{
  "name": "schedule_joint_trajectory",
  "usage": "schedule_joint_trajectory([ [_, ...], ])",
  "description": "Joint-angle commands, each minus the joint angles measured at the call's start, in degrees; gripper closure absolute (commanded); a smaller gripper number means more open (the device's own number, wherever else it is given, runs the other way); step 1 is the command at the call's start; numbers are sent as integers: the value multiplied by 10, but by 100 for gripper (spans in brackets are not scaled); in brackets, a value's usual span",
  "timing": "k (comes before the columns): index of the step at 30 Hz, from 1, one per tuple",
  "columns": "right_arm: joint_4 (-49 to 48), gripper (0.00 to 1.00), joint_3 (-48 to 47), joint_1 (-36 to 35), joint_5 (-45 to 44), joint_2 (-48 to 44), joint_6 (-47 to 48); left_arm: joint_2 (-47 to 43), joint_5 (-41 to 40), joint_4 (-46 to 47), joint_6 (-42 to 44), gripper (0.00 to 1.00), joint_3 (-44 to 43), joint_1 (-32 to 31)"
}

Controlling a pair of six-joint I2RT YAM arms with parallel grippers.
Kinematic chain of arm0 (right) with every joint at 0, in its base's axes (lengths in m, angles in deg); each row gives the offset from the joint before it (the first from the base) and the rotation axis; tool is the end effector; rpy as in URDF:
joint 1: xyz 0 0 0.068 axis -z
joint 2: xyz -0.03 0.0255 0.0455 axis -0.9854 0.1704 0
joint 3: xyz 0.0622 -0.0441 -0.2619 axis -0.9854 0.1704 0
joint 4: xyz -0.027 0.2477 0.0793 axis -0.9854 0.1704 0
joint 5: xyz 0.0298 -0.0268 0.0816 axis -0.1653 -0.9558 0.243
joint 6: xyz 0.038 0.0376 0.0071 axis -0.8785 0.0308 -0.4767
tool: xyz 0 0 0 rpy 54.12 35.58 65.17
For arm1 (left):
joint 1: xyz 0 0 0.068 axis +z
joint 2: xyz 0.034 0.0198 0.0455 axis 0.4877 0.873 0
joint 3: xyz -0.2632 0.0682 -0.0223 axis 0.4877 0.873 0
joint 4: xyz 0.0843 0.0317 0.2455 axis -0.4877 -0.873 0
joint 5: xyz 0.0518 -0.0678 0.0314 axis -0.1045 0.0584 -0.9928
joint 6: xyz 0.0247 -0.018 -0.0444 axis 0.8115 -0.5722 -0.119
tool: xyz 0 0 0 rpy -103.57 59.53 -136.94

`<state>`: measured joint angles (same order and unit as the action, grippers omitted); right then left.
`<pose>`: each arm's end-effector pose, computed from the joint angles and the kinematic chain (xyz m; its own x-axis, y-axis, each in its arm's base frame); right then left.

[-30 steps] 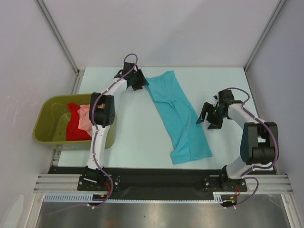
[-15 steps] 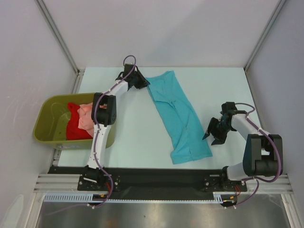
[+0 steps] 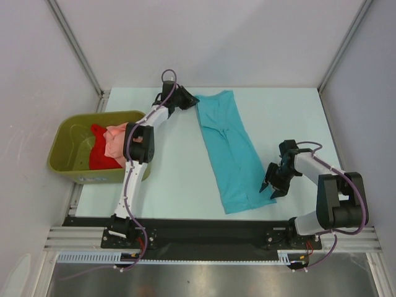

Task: Fold and stack the t-shirts
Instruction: Fold the tshirt

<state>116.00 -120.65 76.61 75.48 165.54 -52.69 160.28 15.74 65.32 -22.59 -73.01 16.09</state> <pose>0.2206 0.0229 0.1545 -0.9215 0.3863 0.0394 0.3822 0.8843 0.2682 0.5833 -0.1493 0.1253 -0.7039 -0.5843 -0.4040 -0.0417 0.6017 -0.7976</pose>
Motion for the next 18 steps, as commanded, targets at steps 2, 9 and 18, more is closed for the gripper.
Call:
schedule_joint_trajectory([
  [2, 6, 43, 1, -20, -12, -24, -27, -20, 9, 49, -2, 60, 19, 6],
  [9, 17, 40, -25, -19, -9, -40, -23, -202, -61, -4, 84, 26, 185, -17],
  [18, 45, 38, -47, -16, -54, -51, -32, -413, -91, -109, 144, 24, 300, -50],
])
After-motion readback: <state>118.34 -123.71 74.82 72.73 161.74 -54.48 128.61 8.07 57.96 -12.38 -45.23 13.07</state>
